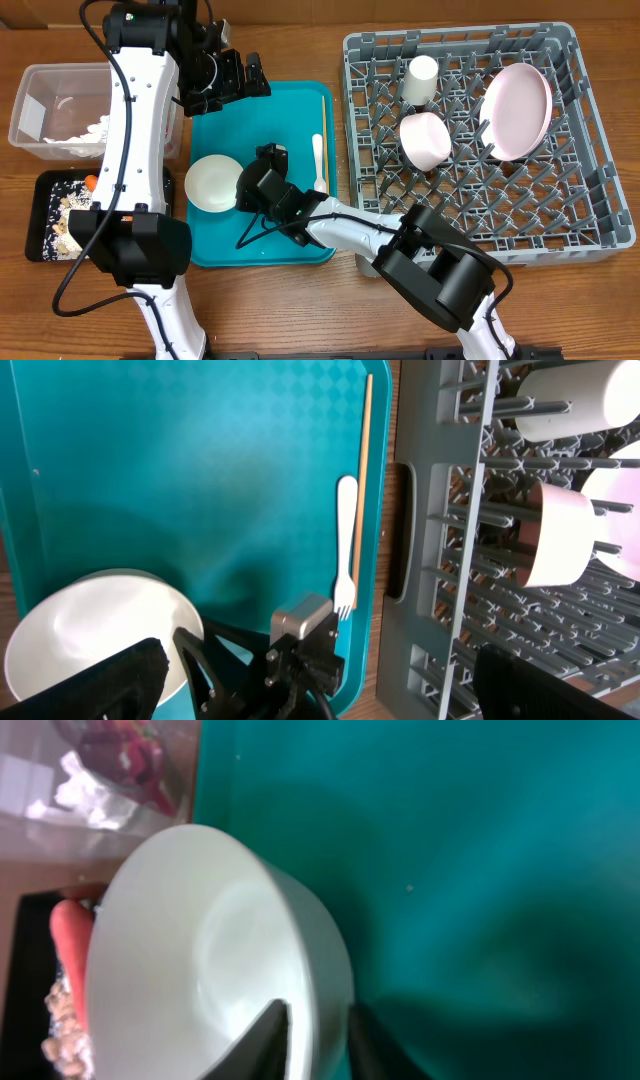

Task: Sort waste into correct bins and load items into the dishwasher rack
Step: 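Lower the right gripper onto the white bowl rim and grasp it, then lift the white bowl with the right gripper and carry it into the rack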

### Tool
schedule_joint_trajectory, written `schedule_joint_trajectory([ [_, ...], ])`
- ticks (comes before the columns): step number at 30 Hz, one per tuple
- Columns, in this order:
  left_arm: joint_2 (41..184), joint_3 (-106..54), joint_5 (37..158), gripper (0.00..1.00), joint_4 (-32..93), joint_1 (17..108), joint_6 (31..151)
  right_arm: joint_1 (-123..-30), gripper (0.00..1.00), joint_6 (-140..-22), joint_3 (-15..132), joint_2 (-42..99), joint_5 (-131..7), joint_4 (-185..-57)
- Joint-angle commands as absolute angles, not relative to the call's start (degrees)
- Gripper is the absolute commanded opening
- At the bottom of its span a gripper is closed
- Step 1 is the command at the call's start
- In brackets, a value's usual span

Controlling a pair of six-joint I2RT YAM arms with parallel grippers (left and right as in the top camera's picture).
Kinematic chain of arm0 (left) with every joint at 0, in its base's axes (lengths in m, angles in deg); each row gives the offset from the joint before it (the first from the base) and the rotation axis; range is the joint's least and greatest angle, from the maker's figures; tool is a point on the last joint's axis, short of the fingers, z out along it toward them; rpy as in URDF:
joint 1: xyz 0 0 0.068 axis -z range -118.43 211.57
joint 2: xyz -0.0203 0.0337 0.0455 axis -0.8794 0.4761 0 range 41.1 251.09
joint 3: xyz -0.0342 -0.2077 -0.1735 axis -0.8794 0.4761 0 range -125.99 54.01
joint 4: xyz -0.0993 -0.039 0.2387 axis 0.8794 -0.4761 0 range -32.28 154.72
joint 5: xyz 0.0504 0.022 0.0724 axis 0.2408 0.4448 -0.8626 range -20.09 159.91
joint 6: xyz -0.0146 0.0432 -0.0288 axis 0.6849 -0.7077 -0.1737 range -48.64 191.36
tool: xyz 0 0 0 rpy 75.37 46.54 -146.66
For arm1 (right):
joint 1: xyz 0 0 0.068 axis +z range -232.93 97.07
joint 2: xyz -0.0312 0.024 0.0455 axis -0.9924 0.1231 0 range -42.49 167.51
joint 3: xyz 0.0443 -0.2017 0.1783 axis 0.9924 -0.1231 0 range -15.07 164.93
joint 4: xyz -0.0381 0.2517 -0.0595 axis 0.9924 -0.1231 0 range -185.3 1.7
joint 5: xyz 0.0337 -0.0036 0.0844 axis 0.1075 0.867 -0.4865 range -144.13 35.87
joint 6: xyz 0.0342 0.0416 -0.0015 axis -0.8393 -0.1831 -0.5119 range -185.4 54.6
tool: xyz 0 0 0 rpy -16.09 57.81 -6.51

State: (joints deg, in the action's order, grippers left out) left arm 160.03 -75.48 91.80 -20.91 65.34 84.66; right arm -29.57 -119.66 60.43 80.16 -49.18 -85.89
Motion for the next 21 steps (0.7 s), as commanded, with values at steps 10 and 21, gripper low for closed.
schedule_joint_trajectory([
  [10,158.19,-76.75,91.78,1.00,-20.73,65.69,84.20,-29.33,0.04,-113.13,61.18,78.79,-45.45,-88.75],
  [21,158.19,-76.75,91.78,1.00,-20.73,65.69,84.20,-29.30,0.04,-105.61,61.18,67.79,-35.89,-100.14],
])
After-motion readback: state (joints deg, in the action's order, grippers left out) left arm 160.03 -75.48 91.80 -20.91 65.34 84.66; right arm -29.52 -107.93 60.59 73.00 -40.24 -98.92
